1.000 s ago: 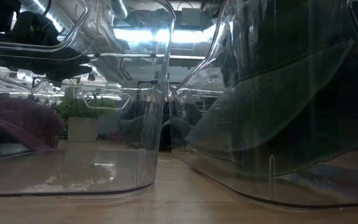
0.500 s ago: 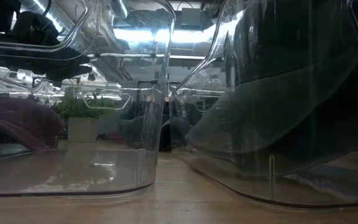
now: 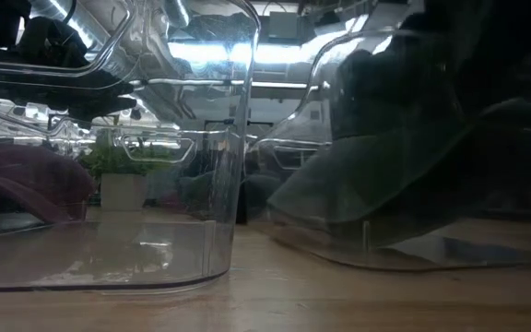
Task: Pick & Place hat
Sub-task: Move the right transparent bin to the middle right of the table
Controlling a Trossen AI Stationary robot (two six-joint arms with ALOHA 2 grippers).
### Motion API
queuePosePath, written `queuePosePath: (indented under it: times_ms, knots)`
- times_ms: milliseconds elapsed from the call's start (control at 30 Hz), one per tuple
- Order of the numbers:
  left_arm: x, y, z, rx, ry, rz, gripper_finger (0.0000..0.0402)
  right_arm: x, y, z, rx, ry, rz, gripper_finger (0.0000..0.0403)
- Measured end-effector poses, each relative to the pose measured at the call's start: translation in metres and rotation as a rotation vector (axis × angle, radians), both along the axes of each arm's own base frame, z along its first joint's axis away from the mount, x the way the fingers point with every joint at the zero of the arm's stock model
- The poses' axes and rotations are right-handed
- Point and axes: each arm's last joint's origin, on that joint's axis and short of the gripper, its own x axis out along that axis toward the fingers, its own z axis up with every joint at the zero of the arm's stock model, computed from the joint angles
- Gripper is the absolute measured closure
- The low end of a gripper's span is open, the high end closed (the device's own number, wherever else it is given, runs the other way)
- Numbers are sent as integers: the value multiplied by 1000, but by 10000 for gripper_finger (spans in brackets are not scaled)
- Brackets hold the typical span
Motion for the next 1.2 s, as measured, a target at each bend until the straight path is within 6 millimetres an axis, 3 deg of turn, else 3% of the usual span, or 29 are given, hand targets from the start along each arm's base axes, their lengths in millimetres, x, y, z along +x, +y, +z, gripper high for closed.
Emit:
queuePosePath:
  times_ms: [333, 500, 733, 967, 1200]
  knots:
    - [0, 0, 0, 0, 0, 0, 217, -4, -12, -4, -4, 111, -186, 400]
    - [0, 0, 0, 0, 0, 0, 217, -17, -21, 4, -61, 177, -200, 401]
    - [0, 0, 0, 0, 0, 0, 217, -47, -49, 34, -245, 221, -281, 399]
    - [0, 0, 0, 0, 0, 0, 217, -66, -88, 60, -402, 206, -512, 399]
    - [0, 0, 0, 0, 0, 0, 217, -73, -109, 82, -339, 118, -673, 398]
